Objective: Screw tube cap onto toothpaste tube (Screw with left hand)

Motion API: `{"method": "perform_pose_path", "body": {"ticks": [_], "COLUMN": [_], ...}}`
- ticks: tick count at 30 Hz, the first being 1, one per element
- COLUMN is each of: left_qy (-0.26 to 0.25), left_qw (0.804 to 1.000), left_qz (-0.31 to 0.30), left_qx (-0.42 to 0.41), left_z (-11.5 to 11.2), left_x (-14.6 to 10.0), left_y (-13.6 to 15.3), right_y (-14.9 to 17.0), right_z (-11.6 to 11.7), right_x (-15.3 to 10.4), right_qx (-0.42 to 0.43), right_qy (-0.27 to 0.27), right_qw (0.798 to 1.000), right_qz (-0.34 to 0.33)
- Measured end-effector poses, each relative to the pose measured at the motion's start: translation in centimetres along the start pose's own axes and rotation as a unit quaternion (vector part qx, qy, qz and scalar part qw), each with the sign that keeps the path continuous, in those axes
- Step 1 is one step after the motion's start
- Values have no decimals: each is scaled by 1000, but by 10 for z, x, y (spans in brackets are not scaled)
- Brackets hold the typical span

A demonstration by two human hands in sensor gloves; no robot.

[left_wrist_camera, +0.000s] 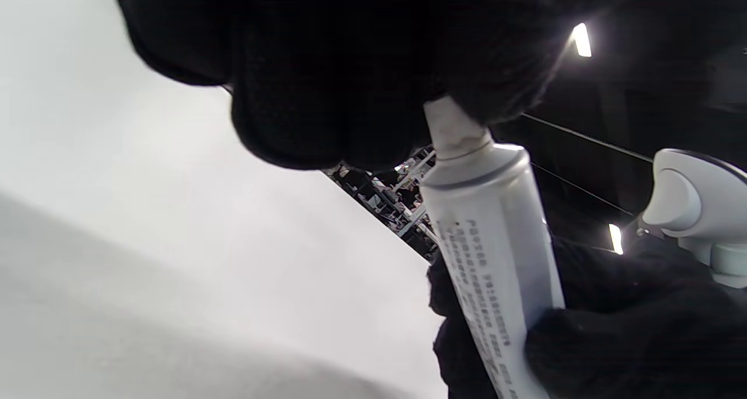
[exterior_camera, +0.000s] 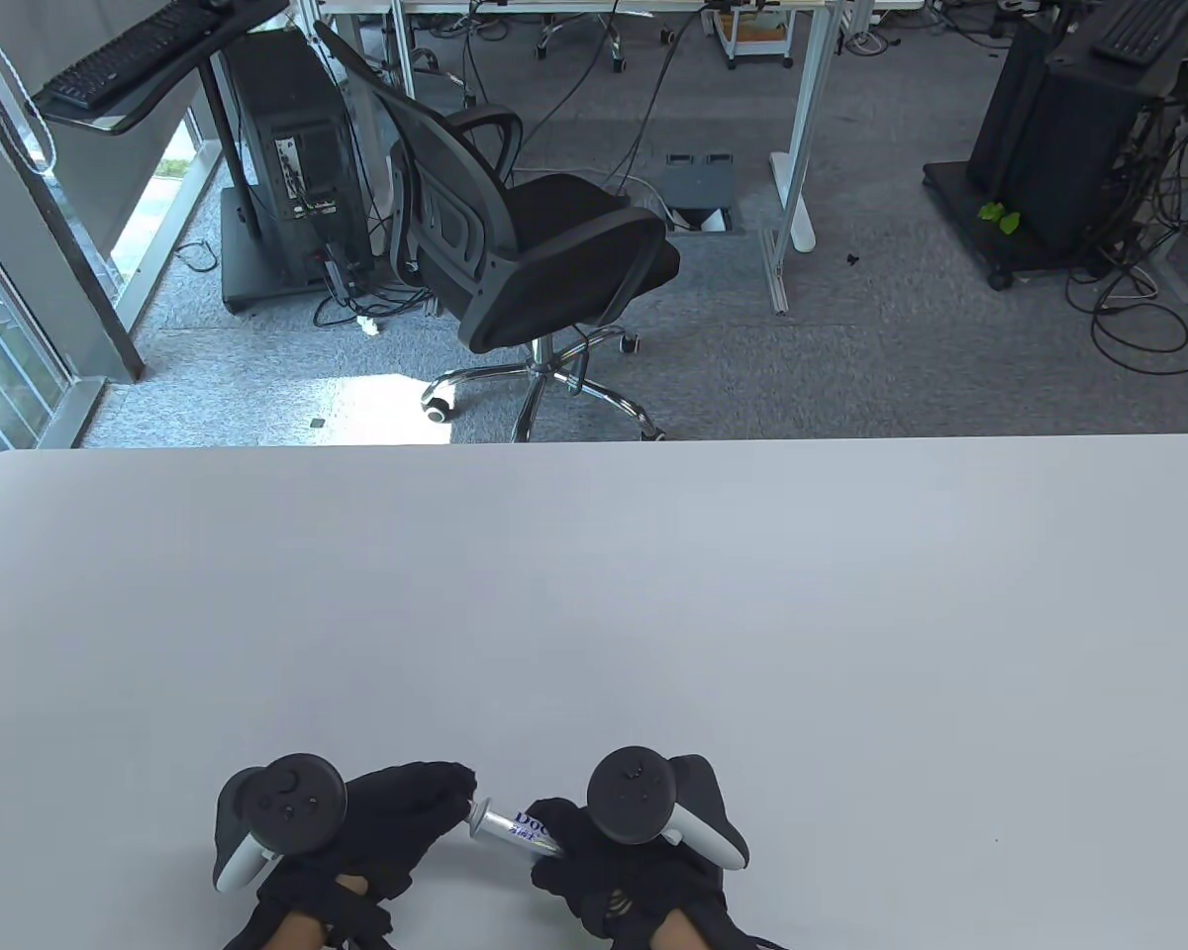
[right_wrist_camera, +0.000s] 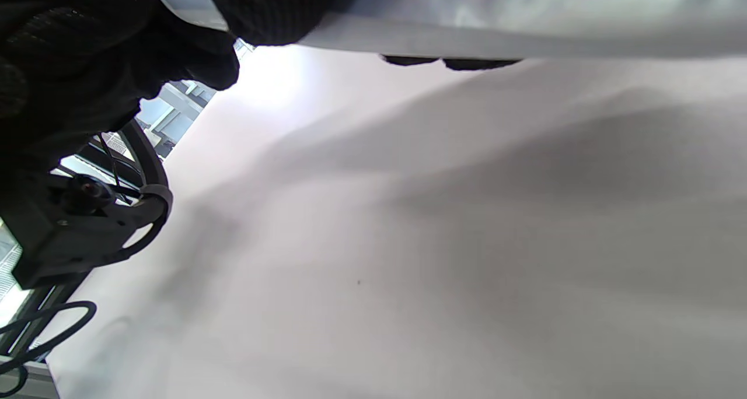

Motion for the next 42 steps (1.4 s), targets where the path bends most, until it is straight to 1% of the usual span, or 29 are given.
{"method": "perform_pose_path", "body": {"ticks": [2,4,6,8,11,14,18,25,27,30,33,34,36,37,40,42], "left_qy": [-1,-2,-7,-10,1,7,10,2,-9,-39,-60,-63,-57,-54,-52,-50], "left_qw": [1000,1000,1000,1000,1000,1000,999,999,999,997,994,994,996,996,996,996], "left_qz": [-19,-24,-17,10,22,11,-23,-33,-30,-20,-13,-10,-6,-6,-2,0], "left_qx": [6,2,-11,-20,5,16,39,30,32,65,89,87,71,68,71,68], "left_z": [2,3,4,2,-2,-1,2,2,4,12,18,20,21,21,22,21], "left_x": [-1,-1,0,0,2,0,-2,0,-1,-6,-9,-9,-10,-10,-8,-5], "left_y": [-5,-5,-2,2,5,-1,-8,-8,-8,-7,-4,-3,1,2,4,5], "right_y": [-1,0,2,4,3,2,-3,1,1,-2,-3,-2,7,10,29,42], "right_z": [0,-2,-3,-4,-2,1,3,1,-4,-15,-33,-37,-51,-54,-70,-76], "right_x": [-1,-1,1,2,2,2,2,4,2,-9,-18,-16,-7,-4,20,34], "right_qx": [2,7,15,21,25,14,3,20,21,-5,-49,-52,-51,-56,-116,-145], "right_qy": [1,1,2,-2,-8,-10,-13,-16,-4,48,135,150,182,188,186,183], "right_qw": [1000,1000,1000,1000,1000,1000,1000,1000,1000,999,990,987,980,978,965,955], "right_qz": [-2,-3,-2,0,-2,-1,-6,-5,-8,-1,14,22,56,65,144,181]}}
Point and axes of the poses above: the tracker on the back of each hand, its own y axis roughly to the little-finger side, its own x axis roughly from the wrist to the fingertips, z = x × y, the point moved 1 cm from there along x, roughly from the wrist to the fingertips, and after that the axes turned 7 degrees about z, right-handed, at the moved point
